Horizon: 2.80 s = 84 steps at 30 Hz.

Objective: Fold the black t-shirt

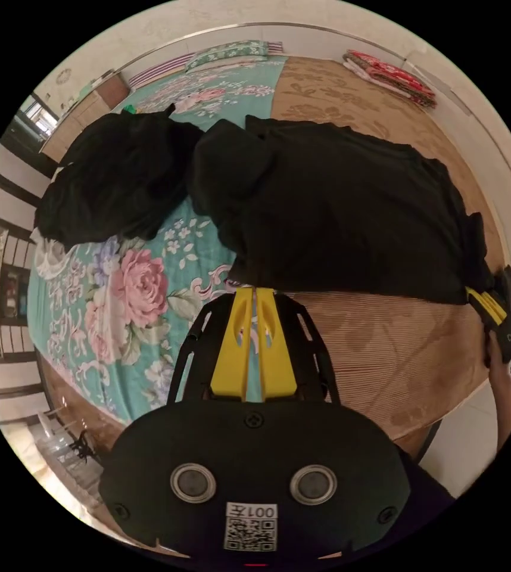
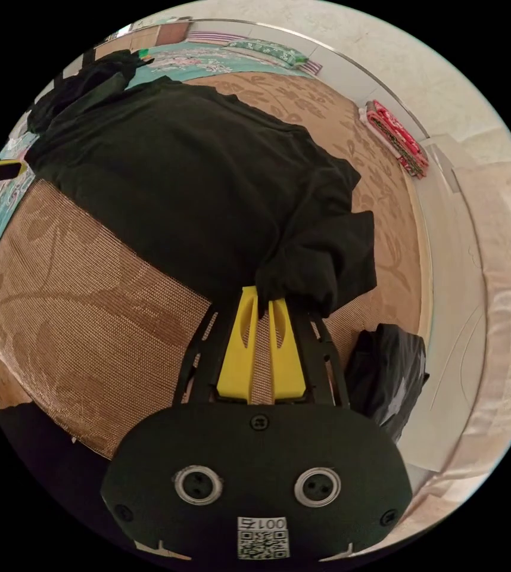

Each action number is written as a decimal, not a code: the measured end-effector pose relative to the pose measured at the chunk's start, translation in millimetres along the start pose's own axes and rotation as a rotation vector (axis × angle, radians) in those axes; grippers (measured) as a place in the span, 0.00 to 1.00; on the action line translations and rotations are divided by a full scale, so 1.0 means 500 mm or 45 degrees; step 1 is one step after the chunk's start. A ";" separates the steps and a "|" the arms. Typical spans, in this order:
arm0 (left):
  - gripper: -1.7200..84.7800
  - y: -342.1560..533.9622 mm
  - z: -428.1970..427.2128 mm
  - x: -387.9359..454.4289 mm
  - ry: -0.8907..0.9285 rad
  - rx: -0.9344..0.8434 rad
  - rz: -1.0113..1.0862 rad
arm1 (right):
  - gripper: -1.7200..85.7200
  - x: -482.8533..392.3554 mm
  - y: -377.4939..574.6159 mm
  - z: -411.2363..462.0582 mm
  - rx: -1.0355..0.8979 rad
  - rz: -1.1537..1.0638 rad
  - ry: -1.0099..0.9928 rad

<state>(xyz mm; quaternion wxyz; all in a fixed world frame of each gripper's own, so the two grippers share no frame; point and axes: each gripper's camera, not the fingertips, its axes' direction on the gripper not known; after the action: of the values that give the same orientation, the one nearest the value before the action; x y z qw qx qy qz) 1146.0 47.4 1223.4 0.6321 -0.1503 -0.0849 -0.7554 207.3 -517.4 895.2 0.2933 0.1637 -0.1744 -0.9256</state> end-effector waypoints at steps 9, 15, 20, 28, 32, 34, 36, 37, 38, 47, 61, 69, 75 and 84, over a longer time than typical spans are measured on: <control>0.02 0.000 0.036 0.209 0.037 0.042 0.252 | 0.07 0.179 0.035 -0.129 -0.001 0.202 -0.226; 0.08 -0.009 0.057 0.569 0.340 0.282 0.963 | 0.14 0.415 -0.035 -0.134 0.184 0.228 -0.078; 0.11 0.026 0.121 0.813 0.272 0.454 1.420 | 0.13 0.612 -0.175 -0.013 -0.006 0.033 -0.348; 0.09 0.092 0.286 1.036 0.015 0.411 1.861 | 0.07 0.782 -0.242 0.062 -0.210 -0.060 -0.469; 0.03 0.096 0.327 1.075 0.063 0.406 1.839 | 0.03 0.867 -0.250 0.036 -0.242 -0.160 -0.440; 0.02 0.094 0.344 1.089 0.126 0.416 1.771 | 0.03 0.919 -0.250 0.011 -0.213 -0.137 -0.437; 0.02 0.092 0.357 1.098 0.162 0.427 1.706 | 0.02 0.979 -0.249 -0.014 -0.178 -0.087 -0.455; 0.02 0.091 0.364 1.102 0.176 0.444 1.660 | 0.02 1.019 -0.248 -0.027 -0.158 -0.048 -0.482; 0.03 0.092 0.368 1.105 0.176 0.451 1.645 | 0.02 1.061 -0.249 -0.033 -0.153 0.000 -0.537; 0.13 0.109 0.422 1.118 0.011 0.609 1.540 | 0.02 1.317 -0.306 -0.040 -0.111 0.344 -1.084; 0.11 0.087 0.484 1.107 -0.305 0.891 1.877 | 0.03 1.483 -0.364 0.068 -0.052 0.581 -1.277; 0.03 0.021 0.471 1.120 -0.401 0.847 1.948 | 0.03 1.560 -0.352 0.051 -0.039 0.561 -1.251; 0.02 -0.040 0.448 1.078 -0.389 0.770 1.986 | 0.03 1.590 -0.345 0.047 -0.048 0.515 -1.278; 0.01 -0.193 0.261 0.956 0.396 0.681 1.702 | 0.03 1.627 -0.299 0.047 -0.020 0.640 -1.225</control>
<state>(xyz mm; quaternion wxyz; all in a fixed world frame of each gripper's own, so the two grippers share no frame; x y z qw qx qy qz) 992.4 -337.2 1512.0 0.9775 0.0982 -0.0657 -0.1750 -504.5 -885.6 690.0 0.3939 -0.3275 -0.3159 -0.7986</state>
